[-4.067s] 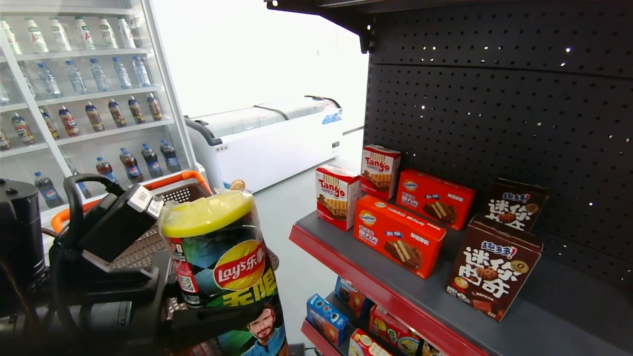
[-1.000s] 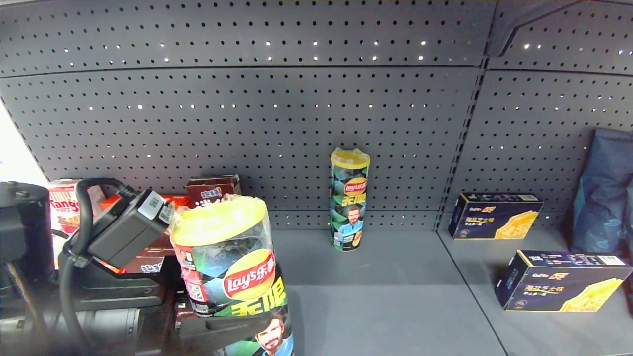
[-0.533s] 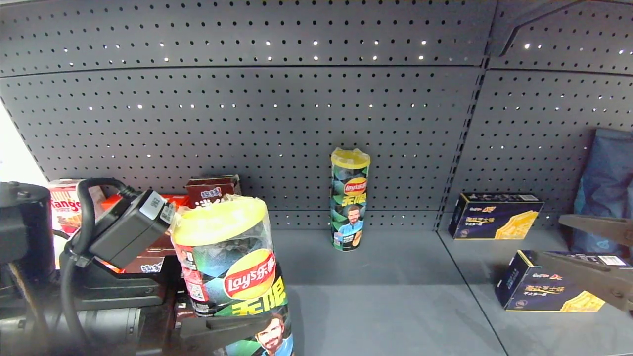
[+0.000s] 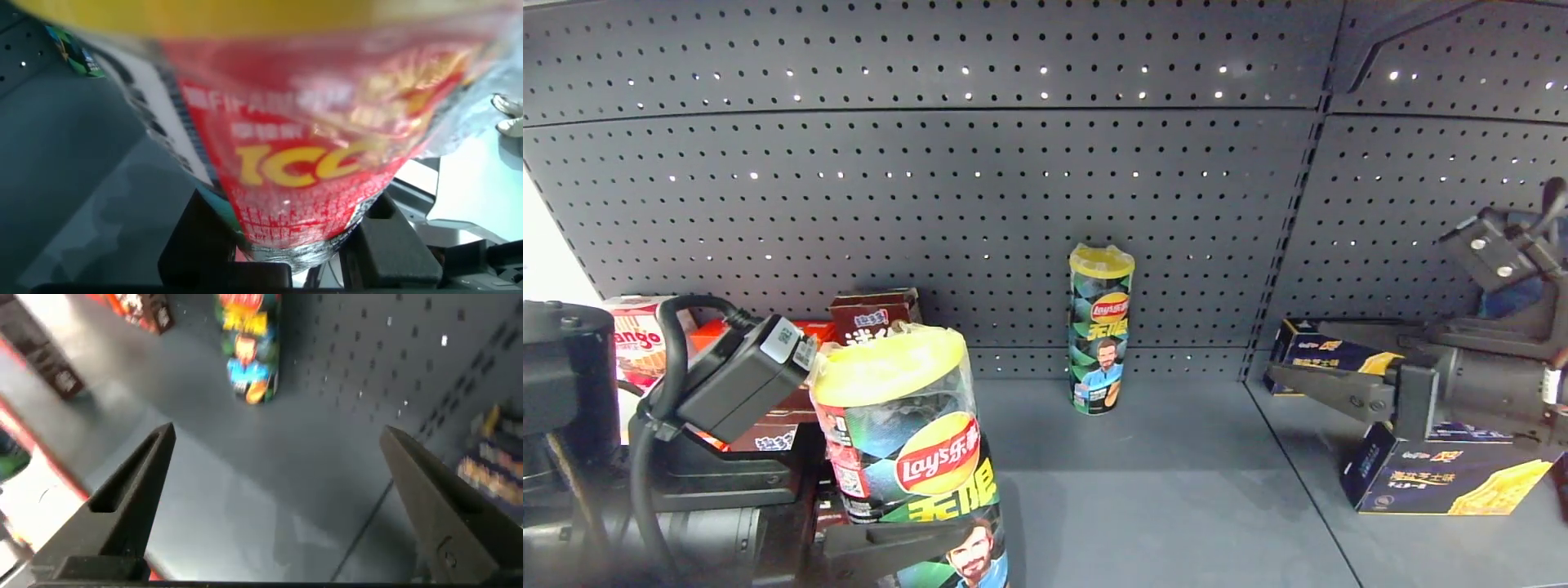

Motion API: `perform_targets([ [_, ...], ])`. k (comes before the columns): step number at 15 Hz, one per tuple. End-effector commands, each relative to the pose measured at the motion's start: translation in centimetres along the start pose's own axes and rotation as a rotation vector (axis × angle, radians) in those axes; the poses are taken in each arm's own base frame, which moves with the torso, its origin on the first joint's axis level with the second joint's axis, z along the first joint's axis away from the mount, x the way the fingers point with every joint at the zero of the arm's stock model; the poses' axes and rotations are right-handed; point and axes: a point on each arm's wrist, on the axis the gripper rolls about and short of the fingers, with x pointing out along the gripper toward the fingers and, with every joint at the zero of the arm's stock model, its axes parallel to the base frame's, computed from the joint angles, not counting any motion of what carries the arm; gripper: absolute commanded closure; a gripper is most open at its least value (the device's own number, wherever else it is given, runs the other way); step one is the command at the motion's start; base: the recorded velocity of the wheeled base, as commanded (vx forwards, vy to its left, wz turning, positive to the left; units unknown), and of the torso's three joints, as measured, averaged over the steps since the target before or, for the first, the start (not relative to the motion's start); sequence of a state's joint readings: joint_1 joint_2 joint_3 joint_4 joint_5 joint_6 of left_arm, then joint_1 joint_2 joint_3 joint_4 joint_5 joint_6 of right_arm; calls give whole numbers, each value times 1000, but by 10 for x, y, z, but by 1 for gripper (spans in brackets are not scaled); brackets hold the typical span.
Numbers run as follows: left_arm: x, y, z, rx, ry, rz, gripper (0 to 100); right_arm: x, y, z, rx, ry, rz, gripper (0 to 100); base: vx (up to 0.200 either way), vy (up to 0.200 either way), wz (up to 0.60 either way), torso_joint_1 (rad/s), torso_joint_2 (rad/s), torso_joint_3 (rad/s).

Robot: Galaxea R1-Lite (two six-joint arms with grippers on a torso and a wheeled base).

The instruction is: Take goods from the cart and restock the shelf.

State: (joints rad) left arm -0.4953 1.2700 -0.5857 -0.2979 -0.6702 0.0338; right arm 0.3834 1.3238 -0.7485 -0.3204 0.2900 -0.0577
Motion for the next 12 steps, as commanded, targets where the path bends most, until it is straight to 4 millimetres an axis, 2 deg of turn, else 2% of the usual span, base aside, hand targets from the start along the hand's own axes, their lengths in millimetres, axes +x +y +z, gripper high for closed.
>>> perform_targets([
  [1, 4, 3, 2, -2, 3, -2, 100, 40, -12, 3, 5, 26, 9, 0, 0, 0, 0, 0, 0, 0],
  [4, 5, 4, 6, 2, -2, -2, 100, 67, -14, 6, -57, -16, 50, 0, 0, 0, 0, 0, 0, 0],
  [7, 6, 5, 7, 2, -5, 0, 100, 88, -16, 0, -76, -63, 190, 0, 0, 0, 0, 0, 0, 0],
  [12, 6, 11, 10, 0, -13, 18, 100, 110, -20, -7, -95, -108, 317, 0, 0, 0, 0, 0, 0, 0],
])
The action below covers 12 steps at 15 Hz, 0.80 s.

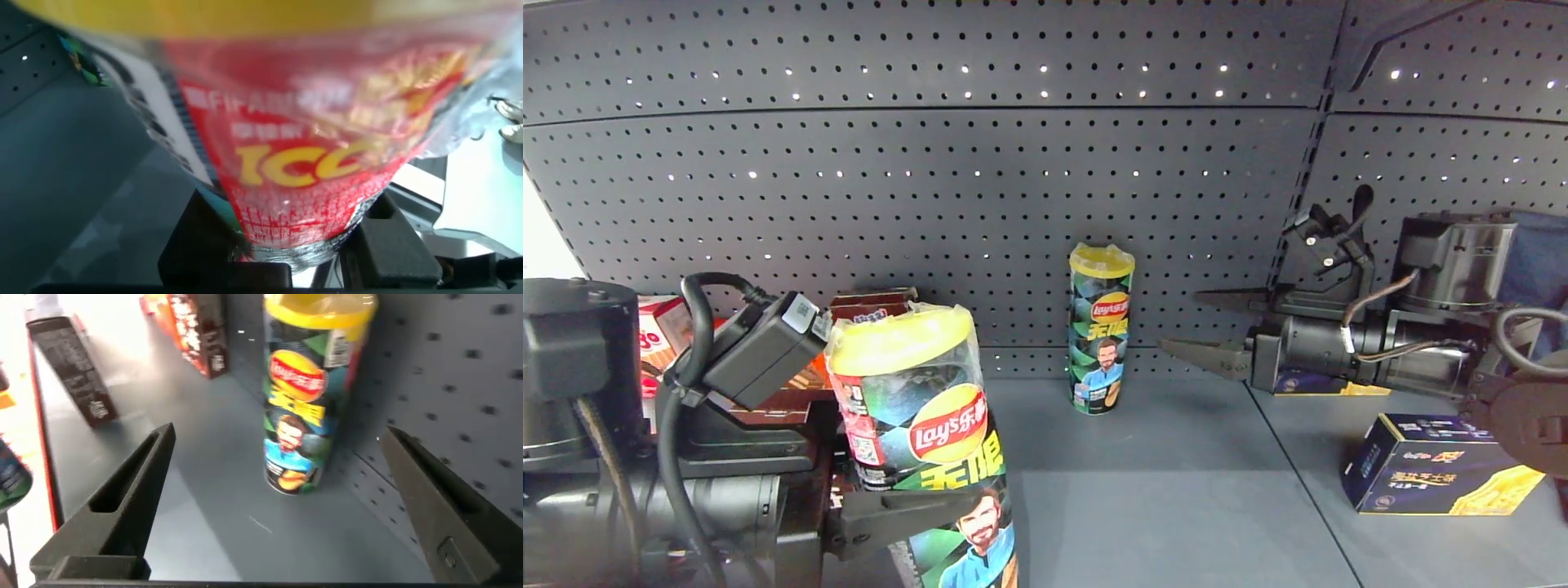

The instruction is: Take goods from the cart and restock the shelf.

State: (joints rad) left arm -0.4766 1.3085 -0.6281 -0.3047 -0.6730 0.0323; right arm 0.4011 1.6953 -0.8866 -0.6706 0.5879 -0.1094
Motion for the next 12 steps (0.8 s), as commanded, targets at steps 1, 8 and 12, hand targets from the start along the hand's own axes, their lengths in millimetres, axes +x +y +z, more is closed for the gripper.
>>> perform_targets([
  [1, 1, 2, 2, 2, -4, 4, 100, 11, -6, -10, 13, 16, 18, 0, 0, 0, 0, 0, 0, 0],
  [8, 9, 8, 11, 6, -6, -1, 100, 39, -23, -25, 28, 40, 34, 0, 0, 0, 0, 0, 0, 0],
  [12, 11, 9, 10, 4, -2, -7, 100, 58, -33, -39, 43, 63, 38, 0, 0, 0, 0, 0, 0, 0],
])
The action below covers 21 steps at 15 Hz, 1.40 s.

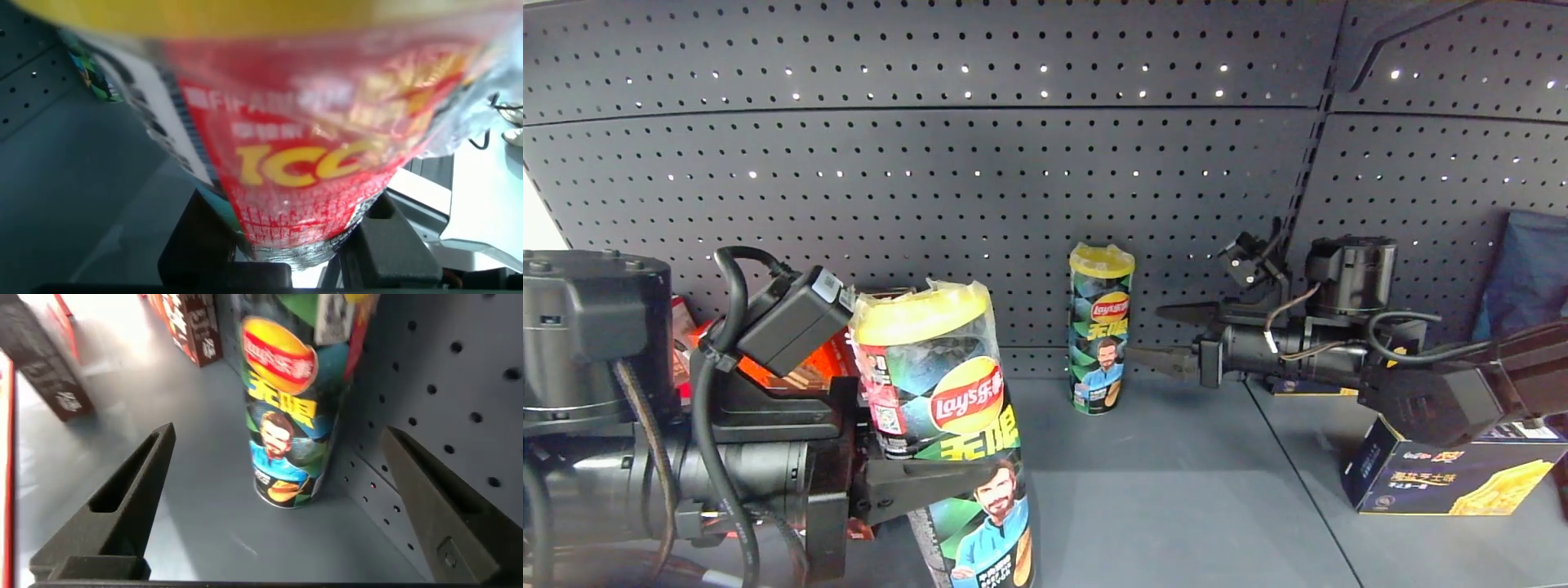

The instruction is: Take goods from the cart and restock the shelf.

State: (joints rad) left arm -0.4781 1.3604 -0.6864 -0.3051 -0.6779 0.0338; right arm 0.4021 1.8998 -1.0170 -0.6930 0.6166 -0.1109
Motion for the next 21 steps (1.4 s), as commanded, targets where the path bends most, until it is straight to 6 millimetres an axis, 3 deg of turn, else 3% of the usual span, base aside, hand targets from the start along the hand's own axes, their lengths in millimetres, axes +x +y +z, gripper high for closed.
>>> perform_targets([
  [1, 1, 1, 0, -3, 3, 1, 100, 16, -8, -15, 18, 28, 6, 0, 0, 0, 0, 0, 0, 0],
  [14, 1, 1, -2, -10, 8, 2, 100, 72, -19, -43, 17, 36, 57, 0, 0, 0, 0, 0, 0, 0],
  [21, 1, 2, -3, -9, 9, 3, 100, 86, -26, -53, 21, 38, 54, 0, 0, 0, 0, 0, 0, 0],
])
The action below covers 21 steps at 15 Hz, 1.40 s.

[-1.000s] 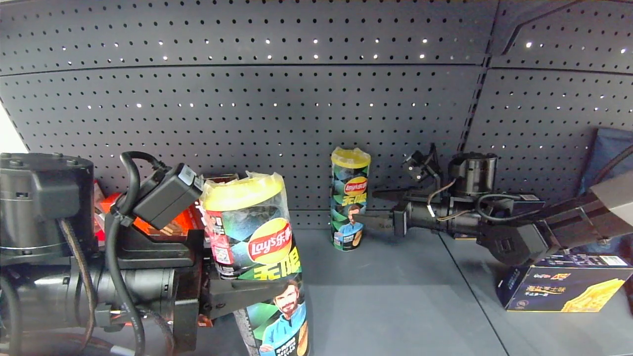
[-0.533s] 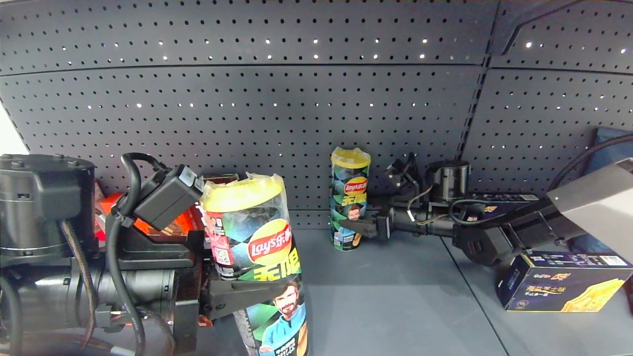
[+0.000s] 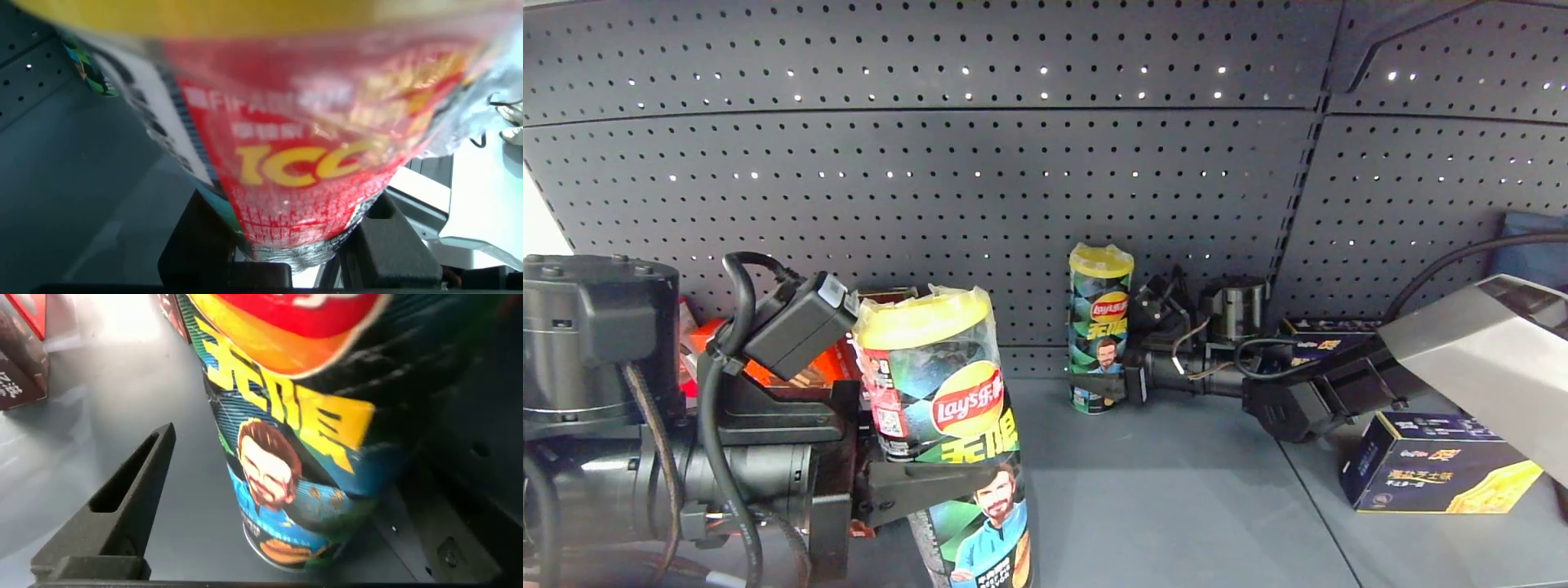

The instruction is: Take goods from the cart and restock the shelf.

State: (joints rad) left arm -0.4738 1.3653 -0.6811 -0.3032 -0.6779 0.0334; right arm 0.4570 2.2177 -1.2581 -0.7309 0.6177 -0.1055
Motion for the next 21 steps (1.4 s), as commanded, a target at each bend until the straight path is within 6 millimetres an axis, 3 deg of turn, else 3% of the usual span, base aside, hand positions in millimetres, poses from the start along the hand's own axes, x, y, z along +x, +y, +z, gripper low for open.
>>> perform_targets([
  [1, 0, 0, 0, -2, 1, 0, 100, 6, -3, -5, 0, 2, -4, 0, 0, 0, 0, 0, 0, 0],
  [4, 0, 0, 0, -1, -1, 1, 100, 14, -4, -12, 6, 9, 4, 0, 0, 0, 0, 0, 0, 0],
  [5, 0, 0, -1, -2, 0, 1, 100, 15, -5, -13, 6, 9, 4, 100, 0, 0, 0, 0, 0, 0],
  [12, -1, 0, -1, -1, 0, 1, 100, 8, 3, 1, -7, -11, -7, 100, 0, 0, 0, 0, 0, 0],
  [15, -1, -1, 0, 1, -3, 0, 100, -4, 15, 18, -19, -29, 0, 100, 0, 0, 0, 0, 0, 0],
  [21, -1, -1, 0, 2, -1, 0, 100, -20, 41, 32, -31, -31, -55, 100, 0, 0, 0, 0, 0, 0],
])
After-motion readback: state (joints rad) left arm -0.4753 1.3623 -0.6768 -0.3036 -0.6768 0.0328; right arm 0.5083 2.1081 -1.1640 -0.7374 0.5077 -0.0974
